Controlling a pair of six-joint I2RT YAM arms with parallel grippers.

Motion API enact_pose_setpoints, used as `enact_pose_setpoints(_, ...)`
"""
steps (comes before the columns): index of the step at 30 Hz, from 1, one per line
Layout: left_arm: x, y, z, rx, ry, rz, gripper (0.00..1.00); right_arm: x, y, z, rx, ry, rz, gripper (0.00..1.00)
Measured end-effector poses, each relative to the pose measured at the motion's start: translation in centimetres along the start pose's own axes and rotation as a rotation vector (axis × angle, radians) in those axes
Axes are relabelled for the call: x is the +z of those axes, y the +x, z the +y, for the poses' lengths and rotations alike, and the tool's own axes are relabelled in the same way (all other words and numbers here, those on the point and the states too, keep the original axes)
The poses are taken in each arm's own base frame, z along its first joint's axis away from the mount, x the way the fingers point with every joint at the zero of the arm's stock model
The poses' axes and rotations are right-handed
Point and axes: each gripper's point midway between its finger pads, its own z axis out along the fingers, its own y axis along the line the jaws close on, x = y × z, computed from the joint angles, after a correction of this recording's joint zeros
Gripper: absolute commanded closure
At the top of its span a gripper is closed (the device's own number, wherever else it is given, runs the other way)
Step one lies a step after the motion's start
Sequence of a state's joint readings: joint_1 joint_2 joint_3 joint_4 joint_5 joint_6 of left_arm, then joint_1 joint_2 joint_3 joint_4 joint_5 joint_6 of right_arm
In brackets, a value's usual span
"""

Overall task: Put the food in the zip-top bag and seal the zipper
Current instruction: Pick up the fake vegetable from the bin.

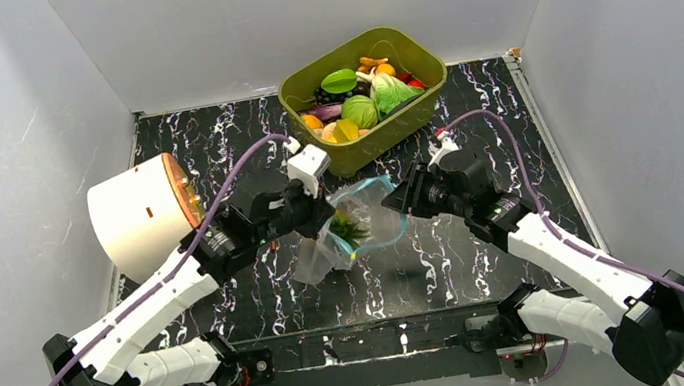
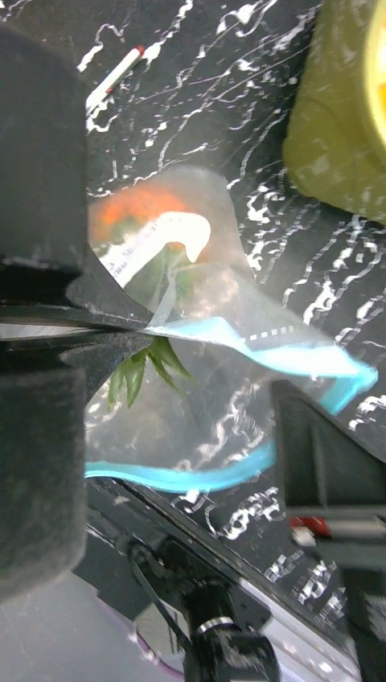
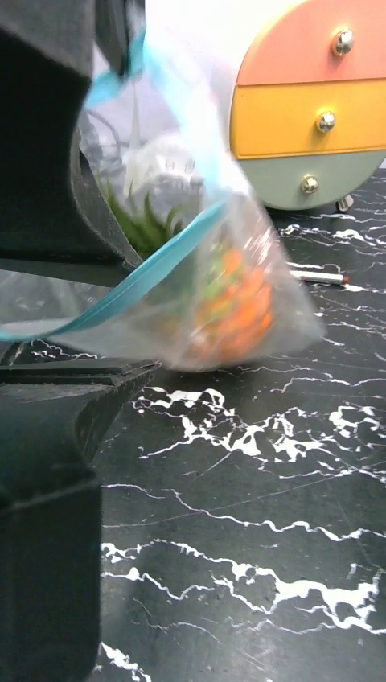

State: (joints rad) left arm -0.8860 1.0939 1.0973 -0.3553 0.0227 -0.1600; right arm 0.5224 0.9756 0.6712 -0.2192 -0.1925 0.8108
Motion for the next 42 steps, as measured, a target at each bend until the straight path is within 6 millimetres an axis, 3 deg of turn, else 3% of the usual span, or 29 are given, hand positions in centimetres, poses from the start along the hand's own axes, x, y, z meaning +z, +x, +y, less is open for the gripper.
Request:
enact_pose_setpoints(3,0.8,2.2,0.5,0.006,-0.014,0.042,1.0,-0.2,-0.9,0.3,-0.033,0.015,-0.017,0.48)
enact_pose_setpoints(7,1.3,4.0,0.9,0.019,-0.016,0.058,1.0,-1.1,-3.2,1.8,-0.074,0.018,-0.075,0.39)
enact_pose_setpoints(12,1.0,4.9,0.8,0.046,0.009,0.022,1.0,-2.4,-7.6,4.5,-0.128,0.009,-0.202,0.37)
enact_pose_setpoints(15,0.8,5.1,0.6,0.057,0.024,0.011,1.0,-2.1,-10.0,5.6,-0.184,0.022,-0.256,0.37)
enact_pose_setpoints(21,0.9,5.3,0.2,0.059,0.053,0.017,1.0,1.8,-13.7,6.1,-0.38,0.085,-0.283,0.38)
enact_pose_setpoints(31,1.5,6.7,-1.8,0.021,0.163,0.082,1.0,11.6,-19.8,4.9,-0.669,0.227,-0.255,0.41)
enact_pose_setpoints(42,0.9,7.2,-1.8,0.073,0.178,0.1,1.0,18.4,-22.7,2.1,-0.804,0.336,-0.153,0.4)
